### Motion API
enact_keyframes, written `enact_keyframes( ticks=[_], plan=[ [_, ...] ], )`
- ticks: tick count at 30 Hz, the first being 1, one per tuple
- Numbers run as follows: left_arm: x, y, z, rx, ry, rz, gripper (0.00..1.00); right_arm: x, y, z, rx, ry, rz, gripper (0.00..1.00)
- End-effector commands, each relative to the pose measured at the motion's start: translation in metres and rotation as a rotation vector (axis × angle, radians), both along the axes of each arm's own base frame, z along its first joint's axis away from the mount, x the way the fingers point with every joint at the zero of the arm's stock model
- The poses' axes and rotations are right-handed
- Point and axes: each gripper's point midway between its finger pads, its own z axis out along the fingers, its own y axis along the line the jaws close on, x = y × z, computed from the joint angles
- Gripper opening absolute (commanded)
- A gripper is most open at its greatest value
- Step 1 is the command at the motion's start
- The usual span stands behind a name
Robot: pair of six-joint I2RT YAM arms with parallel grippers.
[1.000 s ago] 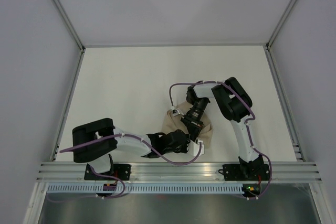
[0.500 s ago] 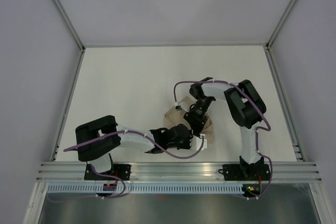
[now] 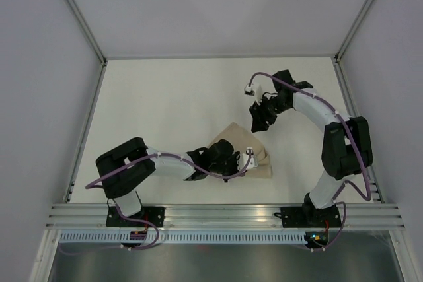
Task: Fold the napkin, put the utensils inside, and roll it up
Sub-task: Roll the napkin with the utensil
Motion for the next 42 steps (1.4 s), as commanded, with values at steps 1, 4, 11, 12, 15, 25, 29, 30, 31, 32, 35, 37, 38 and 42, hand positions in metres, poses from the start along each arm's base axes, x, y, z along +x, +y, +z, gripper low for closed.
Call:
enact_keyframes(
  ticks=[1, 4, 11, 12, 15, 25, 29, 30, 31, 32, 35, 37, 38, 42],
  plan=[
    [-0.034, 0.022, -0.033, 0.079, 0.322, -0.022, 0.02, 0.007, -0.01, 0.041, 0.112, -0.112, -0.011, 0.59],
    [-0.035, 0.024, -0.037, 0.074, 0.422, -0.023, 0.02, -0.008, -0.023, 0.047, 0.122, -0.162, 0.038, 0.59],
    [-0.028, 0.019, -0.039, 0.044, 0.649, -0.013, 0.02, -0.05, -0.032, 0.038, 0.118, -0.294, 0.179, 0.63],
    [-0.029, 0.019, -0.037, 0.035, 0.682, -0.025, 0.02, -0.057, -0.034, 0.037, 0.114, -0.313, 0.207, 0.63],
    [-0.025, 0.019, -0.042, 0.027, 0.739, -0.02, 0.02, -0.074, -0.037, 0.029, 0.092, -0.332, 0.257, 0.64],
    [-0.017, 0.025, -0.053, 0.034, 0.887, 0.037, 0.02, -0.125, -0.013, -0.011, -0.04, -0.41, 0.416, 0.69],
    [-0.014, 0.026, -0.054, 0.032, 0.898, 0.048, 0.02, -0.135, -0.008, -0.03, -0.091, -0.399, 0.447, 0.69],
    [-0.012, 0.025, -0.054, 0.026, 0.892, 0.05, 0.02, -0.135, -0.008, -0.037, -0.102, -0.406, 0.448, 0.69],
    [-0.012, 0.025, -0.054, 0.026, 0.894, 0.051, 0.02, -0.135, -0.006, -0.039, -0.109, -0.415, 0.457, 0.69],
    [-0.012, 0.024, -0.053, 0.023, 0.892, 0.051, 0.02, -0.131, -0.009, -0.042, -0.135, -0.432, 0.447, 0.69],
    [-0.011, 0.023, -0.053, 0.021, 0.883, 0.053, 0.02, -0.129, -0.008, -0.05, -0.154, -0.466, 0.448, 0.69],
    [-0.009, 0.023, -0.052, 0.019, 0.879, 0.056, 0.02, -0.131, -0.008, -0.052, -0.153, -0.464, 0.453, 0.69],
    [-0.009, 0.022, -0.052, 0.019, 0.876, 0.055, 0.02, -0.132, -0.008, -0.053, -0.153, -0.462, 0.454, 0.68],
    [-0.004, 0.019, -0.046, 0.002, 0.853, 0.052, 0.03, -0.132, -0.007, -0.061, -0.161, -0.457, 0.46, 0.57]
  ],
)
